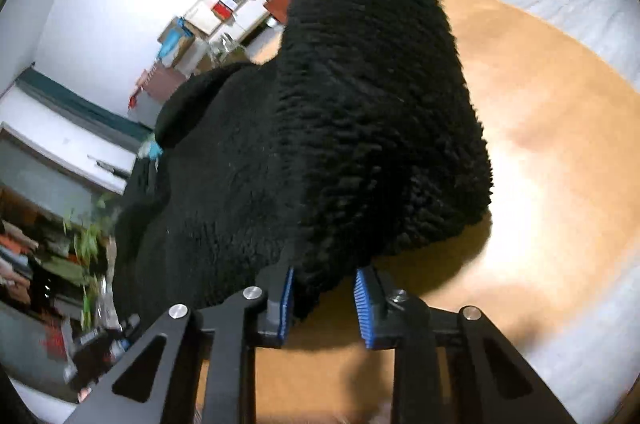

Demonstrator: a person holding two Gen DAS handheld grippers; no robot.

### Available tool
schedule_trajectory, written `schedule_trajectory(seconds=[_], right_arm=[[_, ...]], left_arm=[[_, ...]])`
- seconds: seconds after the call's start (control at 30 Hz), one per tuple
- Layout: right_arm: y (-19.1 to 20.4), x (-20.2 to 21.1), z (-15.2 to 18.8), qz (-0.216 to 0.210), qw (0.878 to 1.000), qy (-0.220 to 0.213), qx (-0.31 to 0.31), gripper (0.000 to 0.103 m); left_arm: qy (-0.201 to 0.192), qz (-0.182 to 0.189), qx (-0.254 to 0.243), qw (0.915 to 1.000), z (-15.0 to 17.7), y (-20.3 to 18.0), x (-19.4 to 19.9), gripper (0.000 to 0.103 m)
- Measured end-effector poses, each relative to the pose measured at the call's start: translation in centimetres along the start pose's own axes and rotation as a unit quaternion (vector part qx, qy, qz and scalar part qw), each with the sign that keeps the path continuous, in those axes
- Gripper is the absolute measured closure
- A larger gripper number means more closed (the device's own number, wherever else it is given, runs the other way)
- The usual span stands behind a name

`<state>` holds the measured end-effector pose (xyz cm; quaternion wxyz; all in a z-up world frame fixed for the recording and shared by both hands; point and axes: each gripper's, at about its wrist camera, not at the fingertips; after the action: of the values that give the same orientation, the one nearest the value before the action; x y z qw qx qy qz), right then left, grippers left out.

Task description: Fold clothes

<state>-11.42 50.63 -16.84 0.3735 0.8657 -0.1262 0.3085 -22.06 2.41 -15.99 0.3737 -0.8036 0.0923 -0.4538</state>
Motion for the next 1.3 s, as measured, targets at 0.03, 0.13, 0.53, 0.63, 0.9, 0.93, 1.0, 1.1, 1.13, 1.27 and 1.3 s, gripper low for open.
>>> schedule_trajectory(seconds=[0.03,0.13,0.53,0.63,0.9,0.93,1.0,1.1,1.13,1.27,1.3], right_arm=[[-1.0,2.2,0.8,0.006,1.0,0.003,0.008,0.087],[-2.7,7.0,2.9,0.045,0.997,-0.005,0.063,0.053],[3.2,11.6,-7.5,0.039,0.96,-0.112,0.255,0.0],[4.8,6.6,-10.9,0.083,0.943,-0.071,0.315,0.0],[-1.7,-7.7,-15.7,0.053,0.988,0.113,0.093,0.021],[-2.0,-8.5,-15.4,0.061,0.989,0.113,0.079,0.047],[-0.8,-8.7,-15.1,0.08,0.988,0.083,0.1,0.061],[3.0,-6.5,-16.1,0.05,0.987,0.002,0.155,0.069],[4.4,-5.2,-16.6,0.036,0.984,-0.029,0.174,0.069],[7.6,-2.1,-18.6,-0.002,0.97,-0.109,0.217,0.067],[7.2,-3.6,-18.7,0.02,0.97,-0.103,0.219,0.061]], left_arm=[[0.023,-0.005,0.013,0.9996,0.7,0.8,0.3,0.085],[0.073,-0.038,0.031,0.9962,2.0,1.9,0.6,0.077],[-0.112,-0.067,-0.202,0.9707,-5.2,-8.6,7.0,0.023],[-0.099,-0.151,-0.242,0.9534,-8.0,-9.7,0.7,0.023],[-0.011,-0.113,-0.144,0.9831,-10.5,-7.5,-9.9,0.024],[-0.028,-0.107,-0.126,0.9858,-10.5,-7.4,-10.1,0.027],[-0.058,-0.106,-0.105,0.987,-10.8,-7.1,-9.6,0.075],[-0.11,-0.084,-0.121,0.983,-11.1,-7.5,-6.9,0.085],[-0.127,-0.076,-0.127,0.9809,-11.3,-7.6,-6.0,0.085],[-0.142,-0.117,-0.129,0.9745,-11.3,-5.7,-6.0,0.085],[-0.131,-0.134,-0.125,0.9743,-11.1,-4.8,-7.0,0.084]])
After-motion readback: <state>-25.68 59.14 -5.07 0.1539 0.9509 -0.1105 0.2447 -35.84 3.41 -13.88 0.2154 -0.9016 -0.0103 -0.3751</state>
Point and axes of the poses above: each gripper's, at about its wrist camera, not at the fingertips, and x roughly against the way its jaws point, y to its left, z to its underside, and after that the axes turned 14 degrees about -y, right-handed
